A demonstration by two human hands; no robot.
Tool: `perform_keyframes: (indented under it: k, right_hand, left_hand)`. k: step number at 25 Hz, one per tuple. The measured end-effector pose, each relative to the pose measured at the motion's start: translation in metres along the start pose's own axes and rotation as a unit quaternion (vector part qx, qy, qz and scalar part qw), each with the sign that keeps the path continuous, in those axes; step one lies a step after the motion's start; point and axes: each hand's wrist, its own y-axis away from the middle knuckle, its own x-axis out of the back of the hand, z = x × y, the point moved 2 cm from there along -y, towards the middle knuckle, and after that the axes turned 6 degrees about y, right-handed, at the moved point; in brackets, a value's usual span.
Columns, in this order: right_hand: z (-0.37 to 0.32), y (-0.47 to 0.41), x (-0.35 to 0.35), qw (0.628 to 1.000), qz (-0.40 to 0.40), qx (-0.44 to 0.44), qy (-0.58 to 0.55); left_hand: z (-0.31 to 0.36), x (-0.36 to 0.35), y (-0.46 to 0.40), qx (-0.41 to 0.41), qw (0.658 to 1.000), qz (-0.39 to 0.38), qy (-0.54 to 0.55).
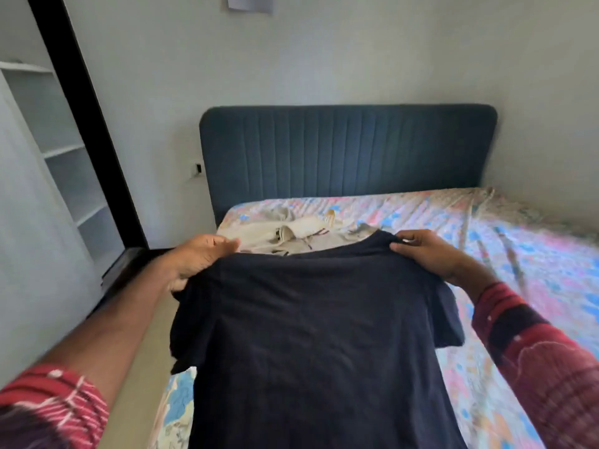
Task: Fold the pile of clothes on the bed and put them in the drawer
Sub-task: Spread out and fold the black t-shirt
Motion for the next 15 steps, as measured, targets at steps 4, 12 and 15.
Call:
perform_keyframes:
  k: [4, 12, 15]
  right_hand:
    - [0.078, -0.034, -0.06, 0.995, 0.004, -0.021, 0.094]
    - [0.169, -0.092, -0.131, 0.969, -0.019, -0.106, 0.224]
    - [0.188, -0.103, -0.143, 0.955, -0.027, -0.138, 0.262]
  left_hand:
    - [-0.098, -0.008, -0.064, -0.048, 0.986, 0.081, -0.141]
    - [-0.212, -0.038, -0.15, -0.055, 0.958, 0.126, -0.252]
    - [-0.234, -0.041, -0.163, -0.049, 0.941, 0.133, -0.309]
